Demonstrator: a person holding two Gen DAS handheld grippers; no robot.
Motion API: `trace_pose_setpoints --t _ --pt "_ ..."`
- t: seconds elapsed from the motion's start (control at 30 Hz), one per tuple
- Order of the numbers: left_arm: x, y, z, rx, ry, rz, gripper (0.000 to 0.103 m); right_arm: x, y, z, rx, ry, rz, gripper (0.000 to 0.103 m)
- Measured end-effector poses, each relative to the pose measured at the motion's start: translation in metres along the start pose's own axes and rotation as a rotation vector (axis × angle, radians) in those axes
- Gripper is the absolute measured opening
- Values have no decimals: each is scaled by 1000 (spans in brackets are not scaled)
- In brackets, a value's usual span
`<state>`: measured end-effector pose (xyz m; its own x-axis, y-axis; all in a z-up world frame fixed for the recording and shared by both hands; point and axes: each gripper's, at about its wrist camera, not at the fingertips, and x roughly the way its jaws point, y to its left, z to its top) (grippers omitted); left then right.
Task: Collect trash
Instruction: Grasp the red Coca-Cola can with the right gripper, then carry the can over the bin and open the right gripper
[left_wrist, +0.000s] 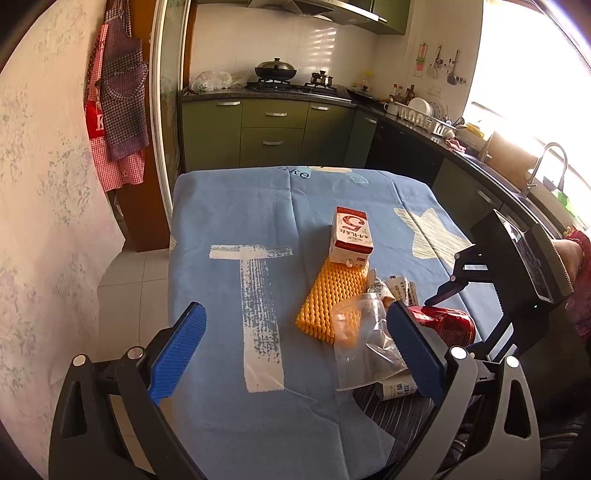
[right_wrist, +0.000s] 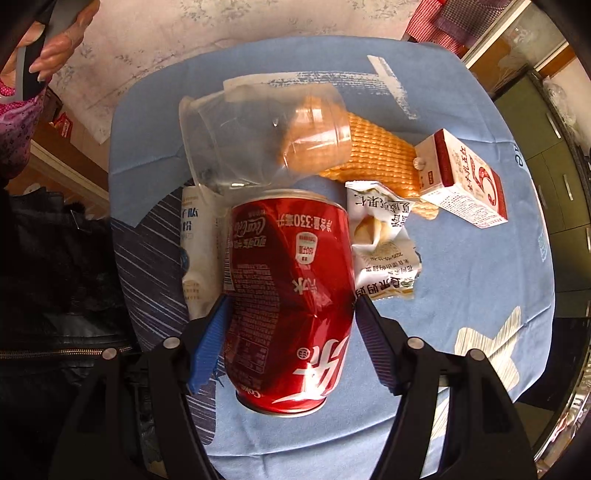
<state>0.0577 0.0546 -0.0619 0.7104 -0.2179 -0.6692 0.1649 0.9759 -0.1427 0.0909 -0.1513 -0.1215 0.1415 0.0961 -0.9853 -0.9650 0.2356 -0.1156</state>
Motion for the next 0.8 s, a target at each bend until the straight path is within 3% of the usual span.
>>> trace_pose_setpoints --t 0.2,0.37,0.5,0.57,0.67,0.8 --pt "4 1 -3 -15 6 0 97 -7 -11 -2 41 -30 28 58" --pt "8 1 -2 -13 10 1 97 -7 -17 -7 46 -24 71 58" --pt "9 0 -2 -15 8 -2 97 8 -18 -1 23 21 97 70" --pt "10 -1 -2 -16 8 -2 97 18 -19 1 19 43 108 69" --pt "8 -1 -3 -14 8 2 97 23 -26 3 38 45 85 56" --pt "9 1 -2 -21 9 7 97 17 -41 -2 93 13 43 56"
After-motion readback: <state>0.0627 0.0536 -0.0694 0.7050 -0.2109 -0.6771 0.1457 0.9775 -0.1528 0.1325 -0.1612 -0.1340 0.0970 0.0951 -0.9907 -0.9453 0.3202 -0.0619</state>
